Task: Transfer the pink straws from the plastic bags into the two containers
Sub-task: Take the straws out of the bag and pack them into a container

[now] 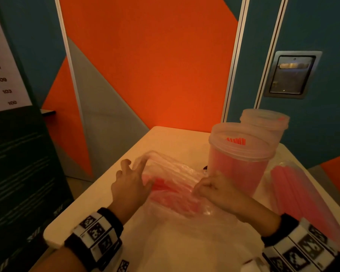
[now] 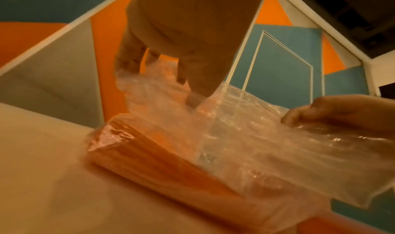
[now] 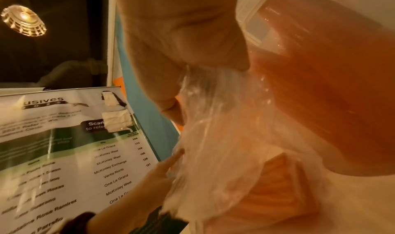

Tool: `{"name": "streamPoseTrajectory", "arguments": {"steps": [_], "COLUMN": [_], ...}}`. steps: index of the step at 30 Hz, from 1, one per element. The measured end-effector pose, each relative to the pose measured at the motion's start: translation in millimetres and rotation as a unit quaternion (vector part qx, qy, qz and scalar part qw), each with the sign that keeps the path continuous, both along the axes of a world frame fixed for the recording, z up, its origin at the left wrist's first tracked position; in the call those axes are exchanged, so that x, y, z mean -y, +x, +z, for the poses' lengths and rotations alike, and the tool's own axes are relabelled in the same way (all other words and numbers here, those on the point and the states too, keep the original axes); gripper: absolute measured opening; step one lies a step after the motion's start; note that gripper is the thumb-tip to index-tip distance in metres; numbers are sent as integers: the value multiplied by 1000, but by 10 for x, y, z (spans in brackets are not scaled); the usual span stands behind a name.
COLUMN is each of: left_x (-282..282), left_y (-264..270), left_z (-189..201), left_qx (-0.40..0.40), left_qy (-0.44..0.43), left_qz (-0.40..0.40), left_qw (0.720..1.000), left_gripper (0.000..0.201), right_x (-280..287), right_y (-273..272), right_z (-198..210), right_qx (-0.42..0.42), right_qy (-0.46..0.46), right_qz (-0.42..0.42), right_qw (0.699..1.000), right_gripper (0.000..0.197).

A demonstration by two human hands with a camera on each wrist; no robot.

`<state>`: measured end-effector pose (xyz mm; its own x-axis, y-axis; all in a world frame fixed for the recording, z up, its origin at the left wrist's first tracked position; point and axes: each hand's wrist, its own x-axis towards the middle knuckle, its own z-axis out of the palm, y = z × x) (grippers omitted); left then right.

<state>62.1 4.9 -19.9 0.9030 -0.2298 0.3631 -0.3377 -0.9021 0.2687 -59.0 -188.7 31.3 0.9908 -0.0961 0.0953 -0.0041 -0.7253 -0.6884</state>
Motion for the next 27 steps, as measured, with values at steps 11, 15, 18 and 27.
{"name": "streamPoseTrajectory", "arguments": {"steps": [11,15,18,27], "left_x": [-244,-294,-293,-274], "left_y": [125,47,-39,-76], "left_z": [-26,-91,-89,-34], "left_qx": [-206,-176,-112,-341], "left_qy": [0,41,89,-447], "left_qz": [-65,-42,3,-101], "left_qw": [976,983,990,821], "left_gripper": [118,118,111,35], "right_x": [115,100,172,185], "right_y": [-64,-112,-98,-6], "right_z": [-169,-210,-264,-236], "right_qx": [60,-24,-86,-115], "right_qy": [-429,-433,-360,470], "right_qz": [-230,-225,-171,-164], "right_qw": [871,872,913,860], "right_gripper": [34,54,47,41]}}
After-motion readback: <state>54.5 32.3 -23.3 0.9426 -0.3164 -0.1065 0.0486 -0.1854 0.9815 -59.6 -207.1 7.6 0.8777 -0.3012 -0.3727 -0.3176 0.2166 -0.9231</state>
